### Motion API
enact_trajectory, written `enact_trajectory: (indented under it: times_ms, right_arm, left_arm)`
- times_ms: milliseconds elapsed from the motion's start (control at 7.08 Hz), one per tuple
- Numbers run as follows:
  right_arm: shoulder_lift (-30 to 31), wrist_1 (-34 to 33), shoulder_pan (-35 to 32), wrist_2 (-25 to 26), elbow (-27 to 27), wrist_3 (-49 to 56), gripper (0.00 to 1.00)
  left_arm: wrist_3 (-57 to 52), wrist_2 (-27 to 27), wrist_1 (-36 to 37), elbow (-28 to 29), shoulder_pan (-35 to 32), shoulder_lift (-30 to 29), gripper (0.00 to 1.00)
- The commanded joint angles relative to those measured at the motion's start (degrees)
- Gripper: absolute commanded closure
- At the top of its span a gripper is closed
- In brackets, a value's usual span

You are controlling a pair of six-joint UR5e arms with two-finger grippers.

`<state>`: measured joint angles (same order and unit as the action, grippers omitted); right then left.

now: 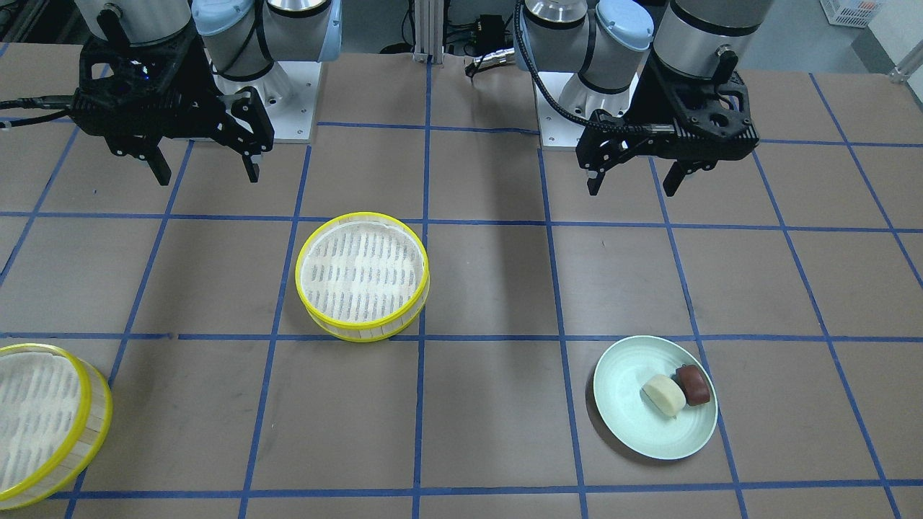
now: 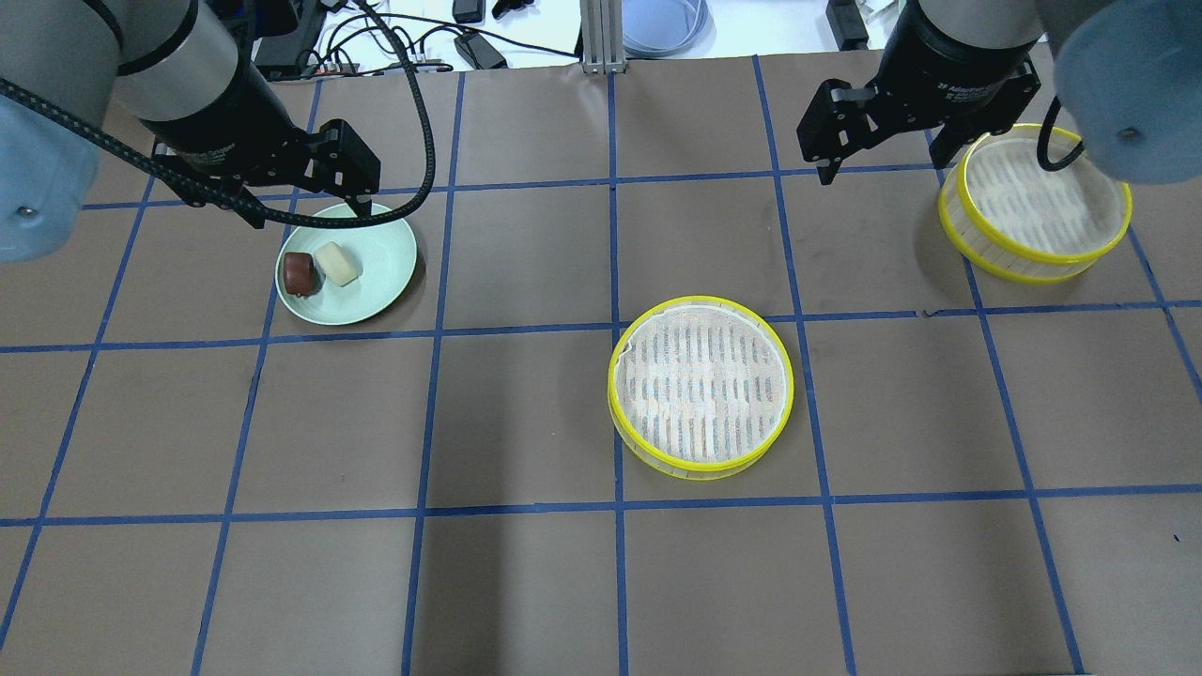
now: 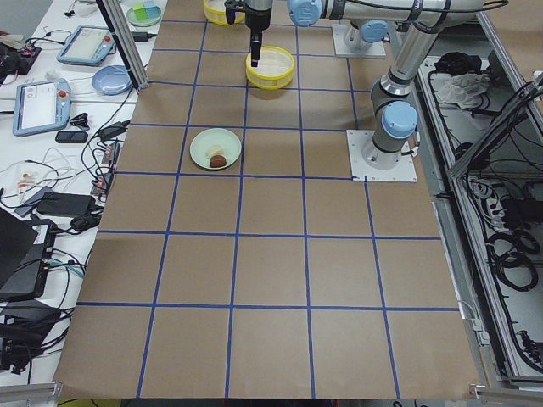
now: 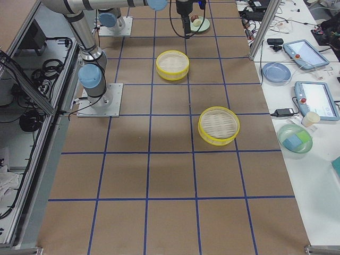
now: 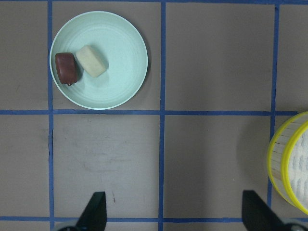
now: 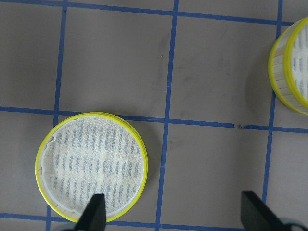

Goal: Stack buns with steamer

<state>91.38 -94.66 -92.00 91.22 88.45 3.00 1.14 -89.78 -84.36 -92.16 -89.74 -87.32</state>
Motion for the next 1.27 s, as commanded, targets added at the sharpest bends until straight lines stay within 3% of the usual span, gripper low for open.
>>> enact_trajectory:
  times_ms: [0, 282, 424, 565, 847, 1129]
  right_arm:
    - [-0.3, 1.3, 1.5, 0.4, -1.7, 0.0, 0.0]
    - [0.0, 4.0, 3.6, -0.2, -1.4, 0.2, 0.0]
    - [-0.1, 4.0, 3.6, -0.3, -1.4, 0.6, 0.0]
    - [-0.1, 4.1, 3.6, -0.1, -1.3, 0.5, 0.0]
    - [-0.1, 4.1, 3.6, 0.3, -1.3, 0.9, 0.0]
    - [0.0, 4.1, 3.5, 0.1, -1.2, 1.0, 0.0]
  left_arm:
    - [0.0, 0.0, 0.0, 0.0, 0.0, 0.0, 0.0]
    - [-0.5, -0.2, 0.9, -1.6, 1.0, -1.5, 0.0]
    - [-2.1, 0.1, 8.4, -3.1, 3.7, -3.9, 0.0]
    - [-4.4, 0.8, 10.4, -3.3, 7.1, -5.8, 0.0]
    - [-4.0, 1.8, 25.3, -4.3, 7.9, -17.2, 0.0]
    - [-4.0, 1.5, 31.6, -4.2, 8.0, -26.9, 0.0]
